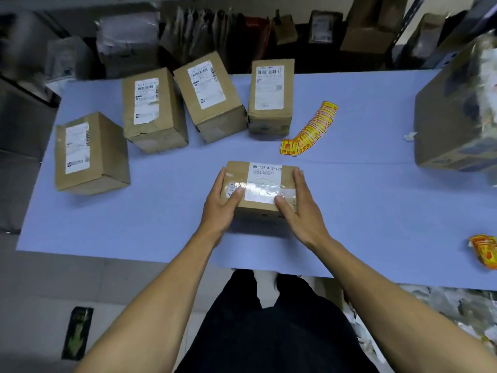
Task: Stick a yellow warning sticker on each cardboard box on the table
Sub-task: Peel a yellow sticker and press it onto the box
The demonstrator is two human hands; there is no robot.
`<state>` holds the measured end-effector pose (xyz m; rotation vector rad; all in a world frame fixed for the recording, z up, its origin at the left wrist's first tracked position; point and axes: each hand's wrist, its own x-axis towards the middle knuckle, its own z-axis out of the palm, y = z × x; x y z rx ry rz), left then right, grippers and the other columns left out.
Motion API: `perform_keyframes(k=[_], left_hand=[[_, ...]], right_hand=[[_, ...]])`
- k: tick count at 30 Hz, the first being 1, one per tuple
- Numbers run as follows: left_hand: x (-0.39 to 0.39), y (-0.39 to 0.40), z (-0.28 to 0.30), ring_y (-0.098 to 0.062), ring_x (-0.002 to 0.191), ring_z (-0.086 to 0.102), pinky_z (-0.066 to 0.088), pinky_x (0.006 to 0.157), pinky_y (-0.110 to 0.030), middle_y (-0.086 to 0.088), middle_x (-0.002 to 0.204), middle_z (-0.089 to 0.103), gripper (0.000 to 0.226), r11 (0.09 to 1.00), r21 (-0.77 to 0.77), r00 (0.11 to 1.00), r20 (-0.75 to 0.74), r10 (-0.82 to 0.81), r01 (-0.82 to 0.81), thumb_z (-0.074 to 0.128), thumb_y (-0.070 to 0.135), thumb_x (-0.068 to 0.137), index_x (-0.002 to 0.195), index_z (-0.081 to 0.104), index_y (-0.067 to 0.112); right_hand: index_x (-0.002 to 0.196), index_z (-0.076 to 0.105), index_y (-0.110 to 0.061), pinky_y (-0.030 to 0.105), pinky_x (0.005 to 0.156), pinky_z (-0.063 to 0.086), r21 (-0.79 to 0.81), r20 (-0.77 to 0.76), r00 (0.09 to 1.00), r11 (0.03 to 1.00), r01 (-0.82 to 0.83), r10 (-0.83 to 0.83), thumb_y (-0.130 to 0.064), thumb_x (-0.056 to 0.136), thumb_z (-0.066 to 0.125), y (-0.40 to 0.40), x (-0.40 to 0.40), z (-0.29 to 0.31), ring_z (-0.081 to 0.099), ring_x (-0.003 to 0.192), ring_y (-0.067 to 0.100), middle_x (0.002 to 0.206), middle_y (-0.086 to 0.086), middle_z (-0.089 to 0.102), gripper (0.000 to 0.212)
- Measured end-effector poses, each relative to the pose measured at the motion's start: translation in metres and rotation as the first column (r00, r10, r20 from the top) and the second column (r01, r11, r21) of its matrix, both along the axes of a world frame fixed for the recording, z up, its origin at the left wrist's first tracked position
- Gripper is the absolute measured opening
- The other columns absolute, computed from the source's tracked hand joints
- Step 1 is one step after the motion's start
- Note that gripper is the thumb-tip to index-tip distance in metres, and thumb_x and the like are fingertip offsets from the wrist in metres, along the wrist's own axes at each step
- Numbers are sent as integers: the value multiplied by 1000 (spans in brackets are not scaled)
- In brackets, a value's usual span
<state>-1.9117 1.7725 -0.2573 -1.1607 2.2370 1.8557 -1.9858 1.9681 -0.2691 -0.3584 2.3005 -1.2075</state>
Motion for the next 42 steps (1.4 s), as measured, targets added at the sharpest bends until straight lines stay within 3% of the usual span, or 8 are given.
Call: perform_keyframes(k=[3,8,13,17,20,24,30,42], left_hand=[[12,-8,-5,-6,127,50,41,102,-21,14,148,45,73,999,-41,999,17,-33,34,64,39,95,155,22,38],[12,-14,-3,-1,121,47,36,88,-4,19,142,43,73,986,-145,995,58,-80,87,60,41,96,156,18,36],[4,-15,1,-17,141,35,31,106,-24,3,161,28,71,917,-338,974,143,-174,213,54,34,99,157,15,27],[-18,-11,12,-23,153,3,7,121,-43,-4,167,6,71,671,-607,900,210,-381,426,51,26,96,157,16,19],[-36,-2,7,-26,153,5,3,120,-50,-6,166,13,64,376,-678,735,368,-569,631,41,44,99,156,26,20],[-54,2,6,-26,153,4,3,119,-55,-3,166,12,70,217,-686,654,476,-587,694,29,62,97,157,18,29],[-55,1,-5,-26,153,7,5,118,-57,-1,166,14,72,200,-699,671,502,-546,686,16,67,93,157,18,33],[-56,0,-12,-27,152,14,7,119,-57,-1,164,22,69,232,-736,712,444,-544,636,27,64,94,155,24,33]], right_hand=[[158,-1,-37,22,111,22,3,-38,998,999,-48,48,-59,94,44,-11,3,-8,11,151,5,168,-14,0,81],[158,1,-37,21,109,22,-1,-60,997,999,-48,48,-57,95,45,-17,1,-12,11,150,4,168,-13,2,80],[159,9,-31,24,111,23,17,-76,995,997,-69,70,-50,96,53,-13,-4,-5,14,152,9,167,-9,11,79],[156,24,-30,33,117,26,73,-120,991,996,-47,56,-51,98,49,1,-22,7,22,150,12,164,-6,26,67],[153,36,-25,34,114,31,136,-161,987,991,17,5,-44,103,44,10,-38,4,35,144,18,158,-1,39,54],[144,49,-11,40,109,38,344,-280,950,938,-35,139,-23,101,51,6,-68,5,44,136,31,149,12,49,45],[146,46,-12,48,103,45,531,-271,915,839,-117,299,-18,99,54,-17,-98,-9,42,136,36,153,15,44,48],[149,38,-9,47,95,43,723,-270,769,650,-236,579,-20,97,55,-47,-148,-42,44,127,40,146,16,47,56]])
